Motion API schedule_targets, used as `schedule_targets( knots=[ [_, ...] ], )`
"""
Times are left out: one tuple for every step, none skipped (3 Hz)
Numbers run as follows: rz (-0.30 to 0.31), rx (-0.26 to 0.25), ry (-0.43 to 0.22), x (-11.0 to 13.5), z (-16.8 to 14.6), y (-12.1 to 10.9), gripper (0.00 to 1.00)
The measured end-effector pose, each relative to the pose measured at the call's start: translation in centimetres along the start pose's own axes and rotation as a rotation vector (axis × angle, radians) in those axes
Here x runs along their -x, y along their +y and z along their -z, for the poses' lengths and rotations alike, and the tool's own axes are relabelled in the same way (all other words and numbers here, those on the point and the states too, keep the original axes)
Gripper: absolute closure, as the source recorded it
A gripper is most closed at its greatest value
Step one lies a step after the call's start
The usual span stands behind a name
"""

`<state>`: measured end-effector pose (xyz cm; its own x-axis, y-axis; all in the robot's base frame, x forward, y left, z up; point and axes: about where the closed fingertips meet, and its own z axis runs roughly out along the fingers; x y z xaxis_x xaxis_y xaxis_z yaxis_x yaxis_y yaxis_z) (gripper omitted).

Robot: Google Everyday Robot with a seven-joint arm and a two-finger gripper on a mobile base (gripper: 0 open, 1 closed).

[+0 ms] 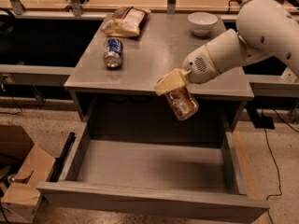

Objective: Pick orange can from top drawer and place on counter

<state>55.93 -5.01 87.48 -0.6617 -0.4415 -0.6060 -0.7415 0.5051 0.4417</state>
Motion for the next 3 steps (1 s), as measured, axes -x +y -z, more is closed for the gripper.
schedule_targets(
  knots=[
    [0.05,-0.099,-0.003,4.2,2.6,-2.1,1.0],
    [0.16,-0.26,-0.043,10.2,5.2,-6.4,0.97],
    [0.224,-0.34,-0.091,12.7,5.7,-9.3,0.77]
  ],
)
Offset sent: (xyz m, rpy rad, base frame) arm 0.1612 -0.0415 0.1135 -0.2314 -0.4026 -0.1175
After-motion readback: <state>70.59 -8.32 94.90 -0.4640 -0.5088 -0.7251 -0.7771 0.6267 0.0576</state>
